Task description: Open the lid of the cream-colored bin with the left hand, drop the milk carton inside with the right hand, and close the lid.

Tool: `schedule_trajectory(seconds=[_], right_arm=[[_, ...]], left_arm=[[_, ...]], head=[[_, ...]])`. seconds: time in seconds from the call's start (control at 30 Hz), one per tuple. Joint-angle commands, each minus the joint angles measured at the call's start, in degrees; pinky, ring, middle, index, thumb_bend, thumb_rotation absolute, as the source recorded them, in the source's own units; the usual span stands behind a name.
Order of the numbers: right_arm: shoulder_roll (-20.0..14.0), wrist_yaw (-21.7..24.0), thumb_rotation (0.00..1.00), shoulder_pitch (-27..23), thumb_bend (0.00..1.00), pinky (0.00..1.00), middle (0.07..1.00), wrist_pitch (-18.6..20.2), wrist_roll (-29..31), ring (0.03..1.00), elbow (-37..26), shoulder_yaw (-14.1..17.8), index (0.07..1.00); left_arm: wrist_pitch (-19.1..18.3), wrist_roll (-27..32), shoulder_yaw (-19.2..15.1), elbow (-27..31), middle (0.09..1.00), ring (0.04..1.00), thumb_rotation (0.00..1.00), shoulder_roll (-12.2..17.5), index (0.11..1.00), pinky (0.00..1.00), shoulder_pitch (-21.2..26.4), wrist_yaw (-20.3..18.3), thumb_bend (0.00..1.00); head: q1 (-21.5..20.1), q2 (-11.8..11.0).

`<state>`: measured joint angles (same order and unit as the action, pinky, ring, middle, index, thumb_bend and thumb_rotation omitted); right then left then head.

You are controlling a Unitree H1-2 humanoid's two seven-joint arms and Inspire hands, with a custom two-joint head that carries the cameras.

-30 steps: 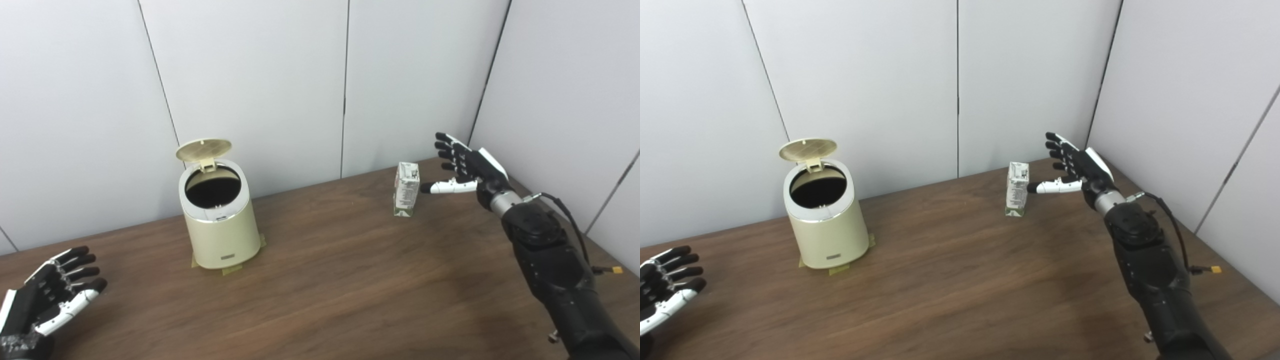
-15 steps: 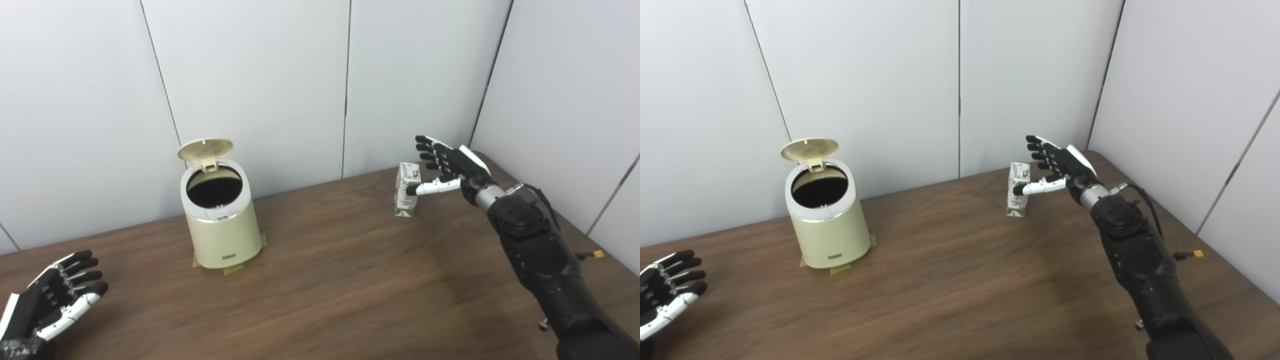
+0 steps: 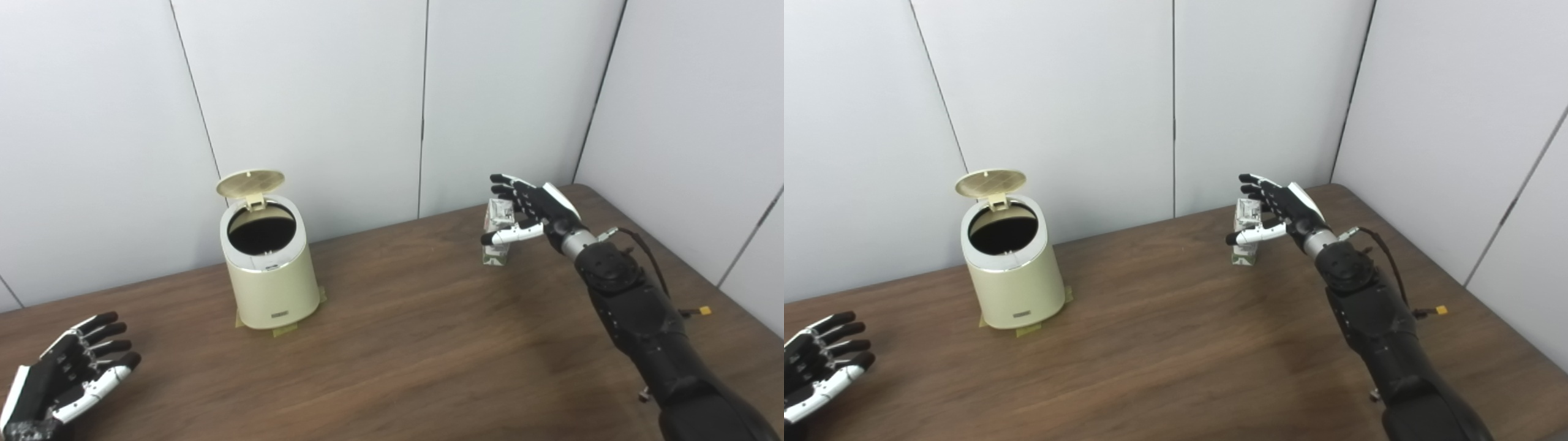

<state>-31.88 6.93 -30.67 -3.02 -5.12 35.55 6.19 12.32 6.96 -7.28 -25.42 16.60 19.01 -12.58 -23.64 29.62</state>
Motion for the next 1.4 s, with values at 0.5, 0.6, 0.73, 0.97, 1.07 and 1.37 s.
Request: schedule_trajectory(seconds=[0.5,0.6,0.73,0.97,1.07,1.37], right_arm=[[1.69,-20.07,0.0,-6.34,0.53,0.38,0.448,-0.64,-10.07,0.453,7.94,-2.21,0.507],[1.74,-22.11,0.0,-6.29,0.53,0.37,0.457,0.27,-11.98,0.446,8.17,-3.29,0.491],[1.95,-23.75,0.0,-5.89,0.53,0.28,0.404,0.7,-13.29,0.351,7.56,-3.93,0.495],[1.95,-25.96,0.0,-5.73,0.53,0.28,0.409,0.18,-15.2,0.355,6.9,-5.22,0.493],[2.3,-26.95,0.0,-5.38,0.53,0.24,0.391,-0.56,-15.49,0.309,5.74,-5.14,0.496],[5.51,-22.43,0.0,-4.83,0.52,0.3,0.412,6.26,-14.94,0.368,-13.58,-4.69,0.521]], left_arm=[[0.82,0.52,-0.35,1.39,0.745,0.684,0.09,1.12,0.749,0.55,0.4,-0.44,0.67],[0.9,0.42,-0.36,1.47,0.754,0.695,0.1,1.21,0.755,0.57,0.21,-0.55,0.67],[0.22,0.11,-0.38,2.13,0.749,0.693,0.09,1.1,0.753,0.57,-0.19,-0.13,0.66],[0.02,0.15,-0.46,2.16,0.748,0.69,0.06,0.75,0.756,0.55,-0.29,0.17,0.65],[-0.49,-0.18,-0.39,2.82,0.745,0.692,0.09,0.64,0.753,0.56,-0.54,0.46,0.66],[-0.55,-1.27,0.14,2.71,0.742,0.696,0.09,0.73,0.749,0.58,-0.75,1.32,0.67]], head=[[0.4,0.81],[0.62,0.99],[0.62,0.99],[0.97,1.23],[1.14,1.21],[3.73,0.72]])
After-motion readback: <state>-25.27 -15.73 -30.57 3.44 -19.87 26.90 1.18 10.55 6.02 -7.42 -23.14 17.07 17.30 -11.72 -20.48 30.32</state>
